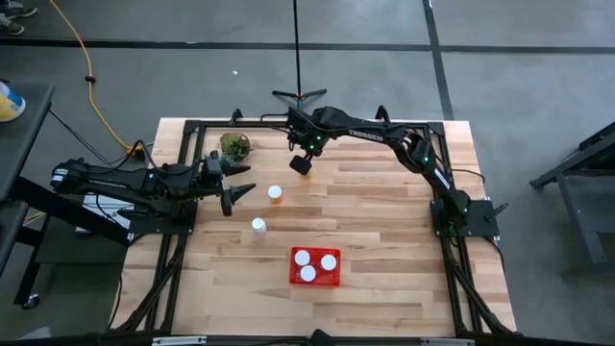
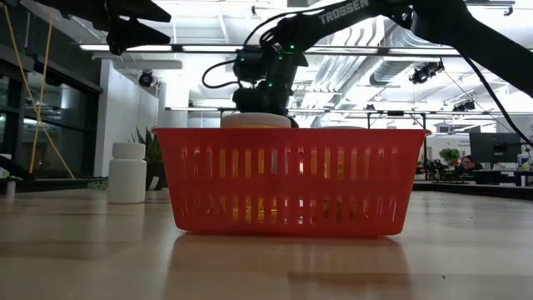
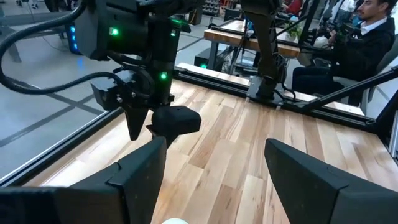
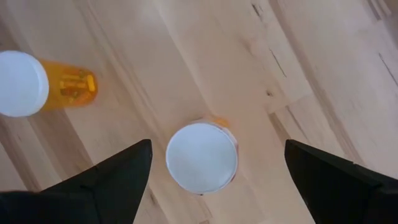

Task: Pick and place pill bottles into a basket
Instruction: Put the orange pill bottle into the red bin

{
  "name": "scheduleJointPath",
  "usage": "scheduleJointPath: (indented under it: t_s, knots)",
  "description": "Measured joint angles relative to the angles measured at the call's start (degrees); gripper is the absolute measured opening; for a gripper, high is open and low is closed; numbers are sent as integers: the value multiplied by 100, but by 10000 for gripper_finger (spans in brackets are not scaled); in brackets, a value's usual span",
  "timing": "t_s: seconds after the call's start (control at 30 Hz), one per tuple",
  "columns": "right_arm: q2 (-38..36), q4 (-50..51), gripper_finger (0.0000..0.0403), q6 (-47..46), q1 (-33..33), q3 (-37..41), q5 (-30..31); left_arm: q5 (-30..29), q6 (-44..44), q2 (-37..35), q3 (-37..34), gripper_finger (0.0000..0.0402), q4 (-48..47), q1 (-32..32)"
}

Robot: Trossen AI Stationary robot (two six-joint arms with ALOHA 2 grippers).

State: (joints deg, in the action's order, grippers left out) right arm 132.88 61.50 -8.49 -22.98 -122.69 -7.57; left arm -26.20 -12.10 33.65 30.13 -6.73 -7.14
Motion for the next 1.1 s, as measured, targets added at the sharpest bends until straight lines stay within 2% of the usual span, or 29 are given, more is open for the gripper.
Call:
scheduleJointPath:
  t_s: [0.37, 1.1]
  knots:
    - [364, 12, 358, -5, 8, 0, -199, 2, -13, 0, 0, 308, -3, 0]
    - [417, -9, 358, 52, 4, -2, -241, 4, -42, 0, 0, 308, 5, 0]
